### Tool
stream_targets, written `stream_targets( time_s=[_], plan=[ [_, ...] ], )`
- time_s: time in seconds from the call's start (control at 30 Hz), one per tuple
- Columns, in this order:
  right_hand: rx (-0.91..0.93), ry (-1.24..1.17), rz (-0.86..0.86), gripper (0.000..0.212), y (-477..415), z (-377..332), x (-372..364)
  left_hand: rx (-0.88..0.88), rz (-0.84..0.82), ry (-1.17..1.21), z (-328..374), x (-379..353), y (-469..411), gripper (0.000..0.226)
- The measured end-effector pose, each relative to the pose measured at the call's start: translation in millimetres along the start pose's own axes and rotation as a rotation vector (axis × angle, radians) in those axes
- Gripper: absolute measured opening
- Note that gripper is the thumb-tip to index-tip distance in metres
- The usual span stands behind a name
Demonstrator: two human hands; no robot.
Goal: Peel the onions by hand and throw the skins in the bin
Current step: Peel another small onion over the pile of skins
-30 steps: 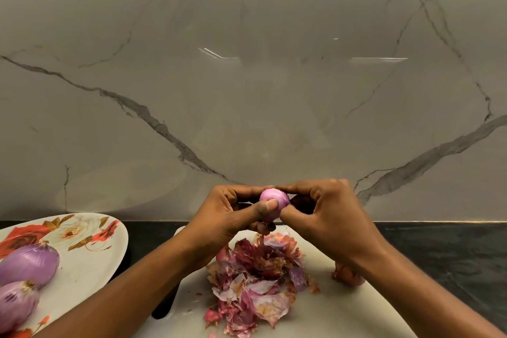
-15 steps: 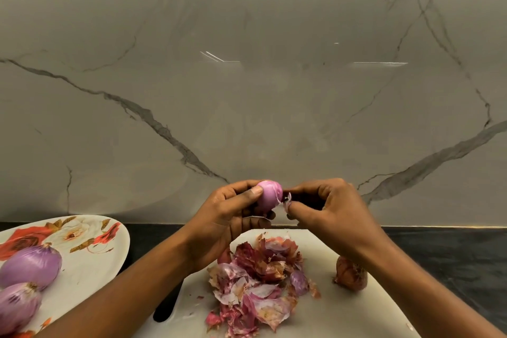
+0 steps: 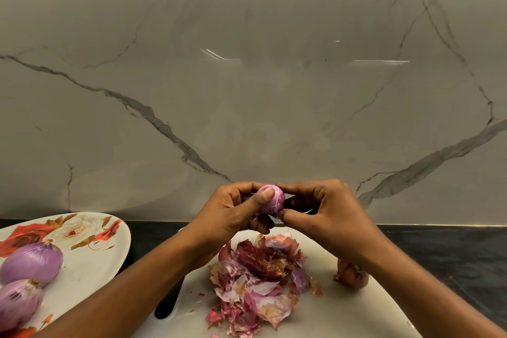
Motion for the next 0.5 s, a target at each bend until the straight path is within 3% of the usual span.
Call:
stream_targets(
  time_s=[0.5],
  plan=[
    [0.098,0.011,0.012,0.037,3.7,-7.0,-3.4,-0.012,0.026,-0.053,0.7,-0.7,1.6,0.038]
  ],
)
Point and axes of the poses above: each hand's wrist, its own y-axis away from the middle knuckle, its own x-axis out of the back of the hand, z = x × y, the point moved 4 cm from there along -y, towards the middle knuckle, and after that the axes turned 12 degrees about y, right-handed, at the moved point
